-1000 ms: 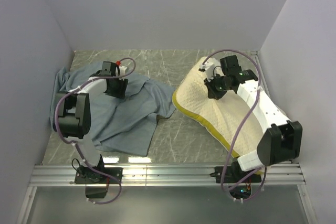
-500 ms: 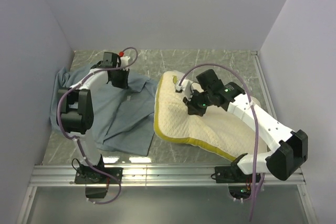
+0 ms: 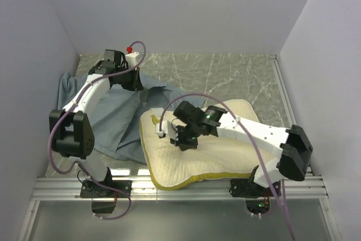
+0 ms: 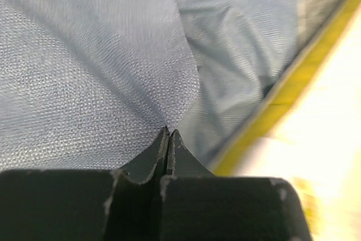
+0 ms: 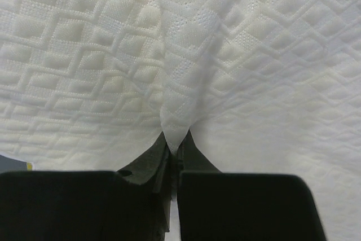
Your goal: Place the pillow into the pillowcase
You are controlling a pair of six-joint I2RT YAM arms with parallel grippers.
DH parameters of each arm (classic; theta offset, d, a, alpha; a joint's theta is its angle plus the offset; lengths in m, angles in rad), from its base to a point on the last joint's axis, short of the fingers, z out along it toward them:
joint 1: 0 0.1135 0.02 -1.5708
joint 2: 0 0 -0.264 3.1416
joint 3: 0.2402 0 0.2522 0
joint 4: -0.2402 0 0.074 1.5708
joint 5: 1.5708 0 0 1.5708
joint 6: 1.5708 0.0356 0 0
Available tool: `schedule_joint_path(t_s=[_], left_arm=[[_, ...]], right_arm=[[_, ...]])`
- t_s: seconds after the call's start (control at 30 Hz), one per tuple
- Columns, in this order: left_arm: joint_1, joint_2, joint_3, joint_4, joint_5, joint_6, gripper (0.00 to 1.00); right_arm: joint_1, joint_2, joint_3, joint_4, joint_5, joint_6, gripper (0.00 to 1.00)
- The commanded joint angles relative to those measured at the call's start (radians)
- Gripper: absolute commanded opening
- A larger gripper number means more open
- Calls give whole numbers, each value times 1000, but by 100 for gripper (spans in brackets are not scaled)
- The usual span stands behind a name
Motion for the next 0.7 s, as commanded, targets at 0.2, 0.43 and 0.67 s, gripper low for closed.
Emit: schedule_joint_path(t_s=[0.2, 0.43, 0.67], left_arm=[[-2, -177, -52, -87, 78, 33, 0], [-2, -229, -100, -96, 78, 42, 0], [-2, -223, -63, -116, 116, 47, 1]], right_arm=[[-21, 111, 145, 81, 78, 7, 0], [-42, 67, 251, 32, 69, 17, 0], [-34, 152, 264, 30, 67, -13, 0]])
